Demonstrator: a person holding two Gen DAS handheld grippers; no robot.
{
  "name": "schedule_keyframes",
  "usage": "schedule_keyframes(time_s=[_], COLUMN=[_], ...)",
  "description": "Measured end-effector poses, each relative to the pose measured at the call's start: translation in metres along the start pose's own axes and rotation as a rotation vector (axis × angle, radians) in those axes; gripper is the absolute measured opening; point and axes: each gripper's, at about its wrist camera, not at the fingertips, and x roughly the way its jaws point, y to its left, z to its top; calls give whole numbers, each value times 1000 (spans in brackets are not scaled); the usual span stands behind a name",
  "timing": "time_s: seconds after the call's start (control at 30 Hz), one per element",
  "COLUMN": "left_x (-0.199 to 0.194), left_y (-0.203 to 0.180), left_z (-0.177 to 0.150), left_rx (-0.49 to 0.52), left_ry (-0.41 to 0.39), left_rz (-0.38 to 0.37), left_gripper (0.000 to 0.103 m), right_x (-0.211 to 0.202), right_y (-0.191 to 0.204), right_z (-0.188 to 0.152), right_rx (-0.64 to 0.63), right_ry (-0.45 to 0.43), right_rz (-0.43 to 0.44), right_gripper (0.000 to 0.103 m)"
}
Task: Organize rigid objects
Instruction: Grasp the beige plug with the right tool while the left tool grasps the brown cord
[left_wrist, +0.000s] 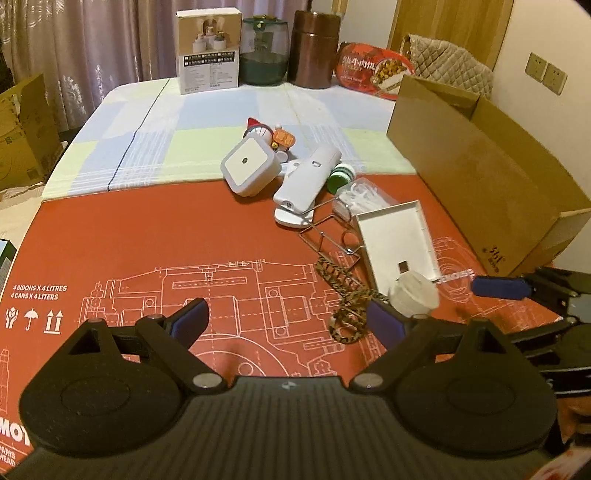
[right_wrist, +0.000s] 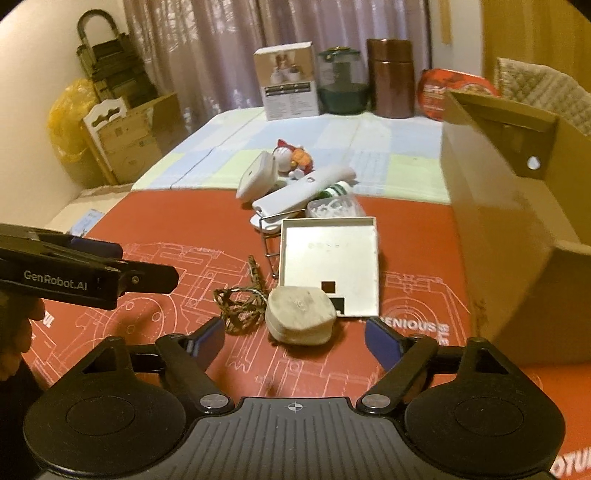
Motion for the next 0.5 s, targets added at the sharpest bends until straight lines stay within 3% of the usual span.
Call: schedule_keyframes(time_s=[0.3,0.33,0.37,0.5], left_x=[13,13,14,16], left_y=[3,3,2,-4], left_z=[6,6,7,7], left_rx=[47,51,57,92], left_ry=[7,6,5,8], left_rz=[-20,-24,-29,-53], left_gripper=[90,90,90,90], right_x=[35,37,39,30], right_y=[-12,-12,-13,-16], right_z=[9,10,10,8], right_rx=[-21,-20,-19,-2], right_ry=[35,42,49,57], right_rz=[36,41,50,38], right_gripper=[70,65,54,50])
